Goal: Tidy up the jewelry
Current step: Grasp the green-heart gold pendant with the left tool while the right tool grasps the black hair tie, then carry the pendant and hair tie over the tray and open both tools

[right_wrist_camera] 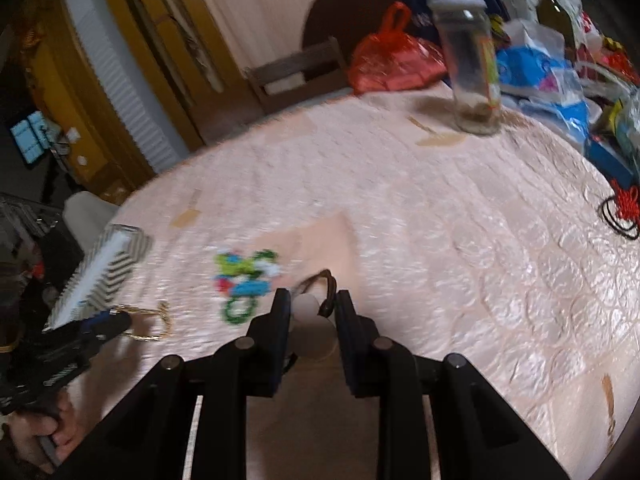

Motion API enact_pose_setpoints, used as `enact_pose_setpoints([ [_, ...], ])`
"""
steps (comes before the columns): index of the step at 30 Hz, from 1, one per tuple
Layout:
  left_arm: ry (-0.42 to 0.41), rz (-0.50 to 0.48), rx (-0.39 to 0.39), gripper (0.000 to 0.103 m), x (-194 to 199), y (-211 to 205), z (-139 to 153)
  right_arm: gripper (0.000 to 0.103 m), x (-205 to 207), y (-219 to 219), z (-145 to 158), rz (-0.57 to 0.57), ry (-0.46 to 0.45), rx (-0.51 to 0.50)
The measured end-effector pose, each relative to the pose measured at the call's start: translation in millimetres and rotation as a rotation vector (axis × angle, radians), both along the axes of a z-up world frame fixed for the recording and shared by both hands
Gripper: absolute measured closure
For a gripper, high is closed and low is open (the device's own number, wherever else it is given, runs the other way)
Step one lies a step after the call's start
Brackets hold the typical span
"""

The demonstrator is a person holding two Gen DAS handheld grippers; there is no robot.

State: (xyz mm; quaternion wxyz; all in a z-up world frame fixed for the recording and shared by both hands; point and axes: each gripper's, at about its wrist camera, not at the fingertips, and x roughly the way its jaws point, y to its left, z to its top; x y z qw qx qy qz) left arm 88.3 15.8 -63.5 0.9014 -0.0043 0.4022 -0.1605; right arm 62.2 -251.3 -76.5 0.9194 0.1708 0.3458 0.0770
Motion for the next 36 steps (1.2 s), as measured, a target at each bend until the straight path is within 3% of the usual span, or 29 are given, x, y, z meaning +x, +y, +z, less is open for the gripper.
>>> enact_pose_setpoints([
  [7,0.028,0.049,-0.019,0.062,-10,8,-19,0.08,-16,22,8,0.015,-0.029,-0.033],
  [11,0.024,0.07,-0.006,0.062,-12,7,-19,0.08,-18,37,9,0.025,-0.025,-0.108],
  [21,0.024,0.091,0.012,0.061,-12,6,-21,0.08,-12,55,-2,0.059,0.011,-0.167],
  [36,0.029,0.096,0.005,0.061,-12,8,-21,0.08,-13,60,-2,0.074,0.007,-0.193],
])
